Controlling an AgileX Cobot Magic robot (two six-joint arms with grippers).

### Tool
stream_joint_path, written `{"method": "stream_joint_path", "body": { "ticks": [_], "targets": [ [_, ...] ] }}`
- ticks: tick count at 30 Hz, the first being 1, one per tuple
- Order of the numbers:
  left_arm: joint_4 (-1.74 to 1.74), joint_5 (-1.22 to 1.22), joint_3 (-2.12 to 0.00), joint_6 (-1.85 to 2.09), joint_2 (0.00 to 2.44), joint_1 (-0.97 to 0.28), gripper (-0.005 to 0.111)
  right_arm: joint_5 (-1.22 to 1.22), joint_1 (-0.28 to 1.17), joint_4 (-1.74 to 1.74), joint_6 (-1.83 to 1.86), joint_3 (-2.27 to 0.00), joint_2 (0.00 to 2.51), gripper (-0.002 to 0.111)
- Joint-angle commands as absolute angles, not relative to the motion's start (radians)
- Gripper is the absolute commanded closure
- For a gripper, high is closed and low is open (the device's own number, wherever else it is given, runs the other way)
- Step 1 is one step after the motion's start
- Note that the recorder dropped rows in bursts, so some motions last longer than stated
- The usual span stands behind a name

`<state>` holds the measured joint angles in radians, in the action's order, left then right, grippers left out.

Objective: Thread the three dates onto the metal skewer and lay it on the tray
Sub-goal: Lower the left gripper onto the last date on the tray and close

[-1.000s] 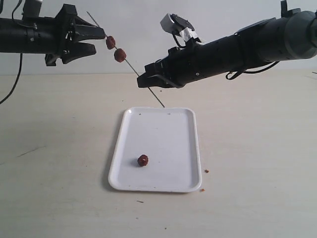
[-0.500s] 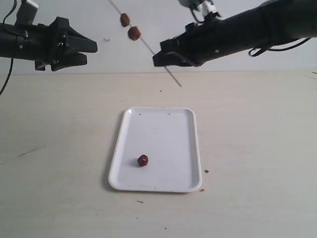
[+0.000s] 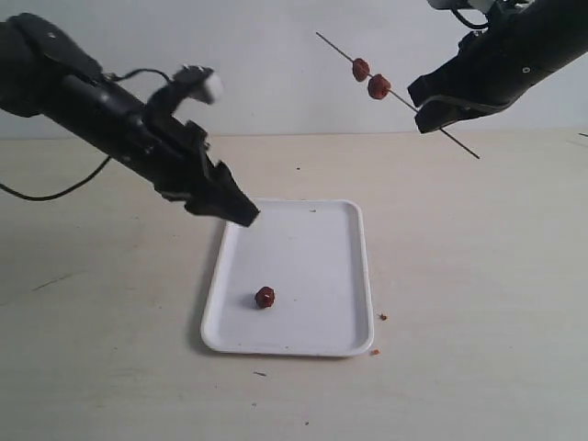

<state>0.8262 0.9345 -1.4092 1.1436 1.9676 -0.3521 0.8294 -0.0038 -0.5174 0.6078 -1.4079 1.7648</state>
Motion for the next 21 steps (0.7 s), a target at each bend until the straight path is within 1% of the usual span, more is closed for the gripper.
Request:
{"method": "stream_joint_path", "body": {
  "ticks": [1, 5, 9, 15, 21],
  "targets": [
    [0.469, 0.835, -1.407, 1.025, 1.956, -0.508, 0.05, 0.839, -0.008, -0.491, 0.59, -1.414, 1.758, 0.108],
    [0.22, 0.755, -1.407, 0.821, 1.958, -0.615, 0.05, 0.825, -0.008, -0.497, 0.59, -1.414, 1.758, 0.108],
    [0.188, 0.707, -1.407, 0.754, 1.97, -0.685, 0.05, 0.823, -0.008, -0.497, 0.59, -1.414, 1.758, 0.108],
    [0.186, 0.625, -1.407, 0.407, 2.009, -0.707, 0.05, 0.823, -0.008, -0.517, 0.59, -1.414, 1.758, 0.108],
    [0.186, 0.636, -1.439, -0.008, 2.063, -0.707, 0.05, 0.823, -0.008, -0.519, 0.59, -1.414, 1.758, 0.108]
  ]
}}
